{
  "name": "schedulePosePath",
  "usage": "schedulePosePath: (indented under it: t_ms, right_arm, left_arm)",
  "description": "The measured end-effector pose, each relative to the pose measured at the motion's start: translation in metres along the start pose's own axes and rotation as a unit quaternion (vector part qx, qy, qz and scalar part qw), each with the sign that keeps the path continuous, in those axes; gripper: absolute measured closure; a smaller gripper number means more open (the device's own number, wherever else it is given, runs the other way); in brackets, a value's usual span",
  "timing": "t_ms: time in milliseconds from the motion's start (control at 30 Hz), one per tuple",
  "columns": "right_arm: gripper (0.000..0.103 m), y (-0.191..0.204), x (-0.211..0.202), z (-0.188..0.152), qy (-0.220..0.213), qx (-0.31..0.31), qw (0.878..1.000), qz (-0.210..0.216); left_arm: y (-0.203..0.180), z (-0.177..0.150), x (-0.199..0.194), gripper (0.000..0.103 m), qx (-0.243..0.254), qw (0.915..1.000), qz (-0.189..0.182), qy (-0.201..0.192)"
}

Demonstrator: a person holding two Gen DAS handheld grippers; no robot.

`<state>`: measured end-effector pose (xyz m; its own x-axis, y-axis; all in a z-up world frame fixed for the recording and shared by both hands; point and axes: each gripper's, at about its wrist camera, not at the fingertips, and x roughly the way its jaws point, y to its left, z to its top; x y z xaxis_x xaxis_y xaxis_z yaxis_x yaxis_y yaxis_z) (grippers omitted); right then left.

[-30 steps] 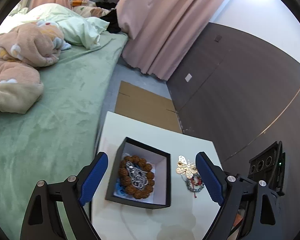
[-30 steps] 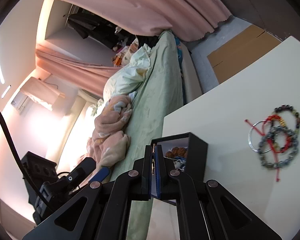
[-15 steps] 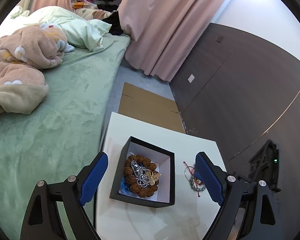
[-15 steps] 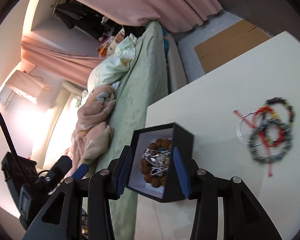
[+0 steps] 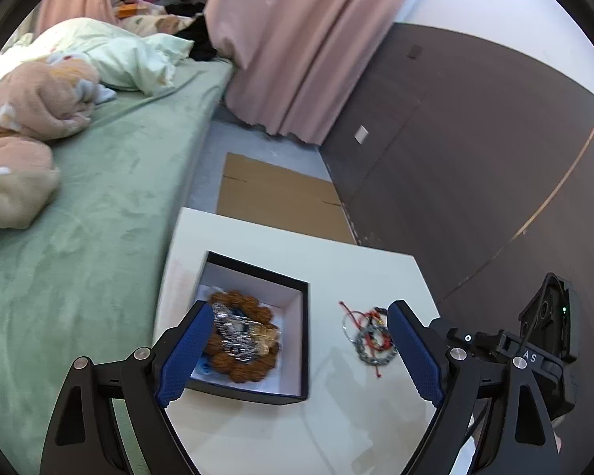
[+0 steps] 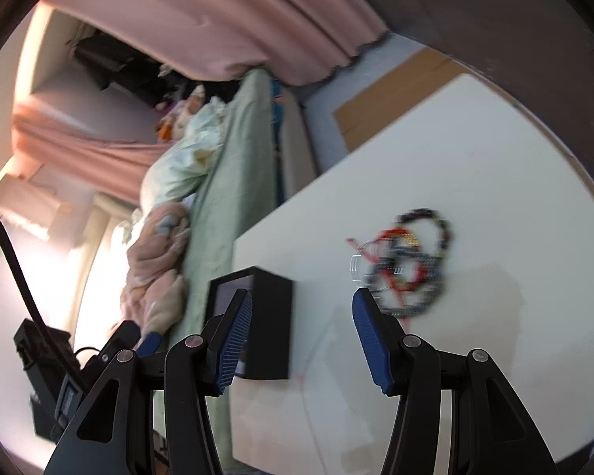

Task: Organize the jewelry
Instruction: 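Move the left tool back to the bracelet pile over the grey bead bracelet, then grasp the grey stone bead bracelet with the left tool while the right tool grasps the dark bead bracelet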

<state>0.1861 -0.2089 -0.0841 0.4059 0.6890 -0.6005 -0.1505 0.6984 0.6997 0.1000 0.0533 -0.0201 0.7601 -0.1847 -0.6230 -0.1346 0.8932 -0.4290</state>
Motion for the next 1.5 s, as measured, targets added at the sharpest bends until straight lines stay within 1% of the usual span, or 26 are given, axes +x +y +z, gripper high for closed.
schedulePosePath:
  t_ms: [100,200,267,333,467,600,667,733,800,867,1033,1100,1167,1300,1367,1500]
  right_arm:
    - [0.049,-0.013,-0.011,0.004,-0.007,0.015,1.0,-0.009]
    - [0.049,-0.029,-0.024,0.009,-0.023,0.036,0.999,-0.011]
    - [0.049,-0.034,-0.028,0.012,-0.028,0.044,0.999,-0.012]
    - [0.049,-0.042,-0.031,0.014,-0.025,0.052,0.998,-0.027]
    - [0.049,-0.055,-0.035,0.018,-0.021,0.068,0.997,-0.043]
    - [0.049,-0.067,-0.04,0.019,-0.018,0.082,0.994,-0.072]
    - [0.049,-0.072,-0.042,0.021,-0.018,0.086,0.993,-0.082]
    - [0.049,-0.077,-0.045,0.024,-0.016,0.095,0.992,-0.082]
    - [0.049,-0.078,-0.049,0.027,-0.02,0.093,0.992,-0.079]
    - [0.049,-0.08,-0.054,0.029,-0.024,0.089,0.992,-0.084]
    - [0.049,-0.087,-0.058,0.035,-0.026,0.096,0.992,-0.076]
    - [0.049,-0.09,-0.058,0.037,-0.026,0.099,0.992,-0.078]
    - [0.049,-0.093,-0.057,0.039,-0.024,0.103,0.992,-0.075]
    - [0.049,-0.096,-0.054,0.044,-0.021,0.108,0.991,-0.074]
    - [0.049,-0.098,-0.053,0.045,-0.02,0.111,0.991,-0.07]
    - [0.049,-0.099,-0.051,0.047,-0.019,0.11,0.991,-0.072]
  left_arm:
    - [-0.013,-0.002,0.006,0.015,0.013,0.9999,-0.007,0.002]
    - [-0.025,-0.004,0.015,0.024,0.029,0.9995,-0.008,0.009]
    - [-0.034,-0.007,0.024,0.035,0.038,0.999,-0.009,0.022]
    - [-0.042,-0.011,0.034,0.042,0.05,0.9981,-0.008,0.035]
    - [-0.059,-0.018,0.05,0.052,0.083,0.9951,-0.003,0.054]
    - [-0.074,-0.025,0.067,0.053,0.113,0.9912,0.003,0.069]
    - [-0.082,-0.029,0.08,0.054,0.135,0.9873,0.02,0.08]
    - [-0.087,-0.033,0.091,0.058,0.15,0.9837,0.025,0.095]
    - [-0.091,-0.036,0.103,0.059,0.159,0.9808,0.028,0.11]
    - [-0.094,-0.039,0.113,0.059,0.169,0.9779,0.035,0.118]
    - [-0.102,-0.047,0.137,0.059,0.195,0.9697,0.053,0.137]
    - [-0.103,-0.049,0.147,0.06,0.201,0.967,0.061,0.145]
    - [-0.102,-0.049,0.155,0.067,0.202,0.9652,0.064,0.153]
    - [-0.098,-0.047,0.164,0.071,0.196,0.9649,0.064,0.163]
    - [-0.096,-0.045,0.167,0.077,0.192,0.9653,0.062,0.166]
    - [-0.097,-0.045,0.172,0.078,0.197,0.9636,0.062,0.17]
